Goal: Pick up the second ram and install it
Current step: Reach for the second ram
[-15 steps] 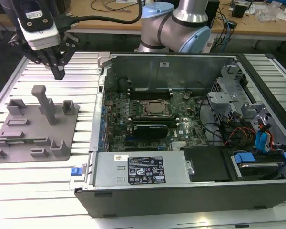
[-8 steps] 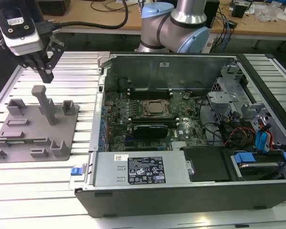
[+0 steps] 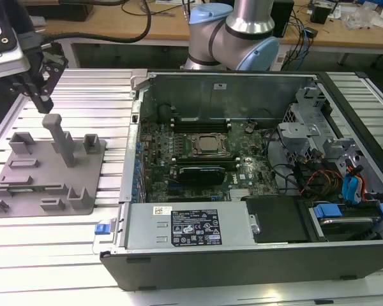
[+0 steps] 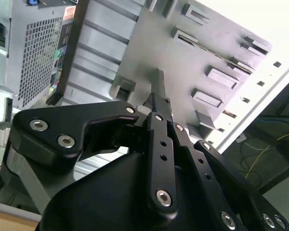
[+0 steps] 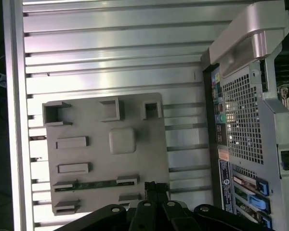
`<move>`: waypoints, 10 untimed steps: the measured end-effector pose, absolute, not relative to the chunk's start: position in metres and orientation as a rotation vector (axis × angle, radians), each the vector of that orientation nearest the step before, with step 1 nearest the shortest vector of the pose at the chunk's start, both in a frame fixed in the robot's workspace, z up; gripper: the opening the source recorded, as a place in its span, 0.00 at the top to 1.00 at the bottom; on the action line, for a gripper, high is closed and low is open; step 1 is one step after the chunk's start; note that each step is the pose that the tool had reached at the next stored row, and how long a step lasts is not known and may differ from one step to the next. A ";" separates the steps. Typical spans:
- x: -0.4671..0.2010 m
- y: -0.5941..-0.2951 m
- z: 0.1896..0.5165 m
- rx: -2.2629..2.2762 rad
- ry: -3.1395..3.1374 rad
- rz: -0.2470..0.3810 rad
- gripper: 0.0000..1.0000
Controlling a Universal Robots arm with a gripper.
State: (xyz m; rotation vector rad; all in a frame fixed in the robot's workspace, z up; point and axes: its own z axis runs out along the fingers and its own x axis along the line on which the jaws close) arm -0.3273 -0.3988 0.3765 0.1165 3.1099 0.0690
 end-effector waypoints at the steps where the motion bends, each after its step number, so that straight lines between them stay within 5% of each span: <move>1: -0.330 -0.399 0.376 0.116 3.110 0.069 0.92; 10: -0.360 -0.399 0.371 0.116 3.110 0.069 0.92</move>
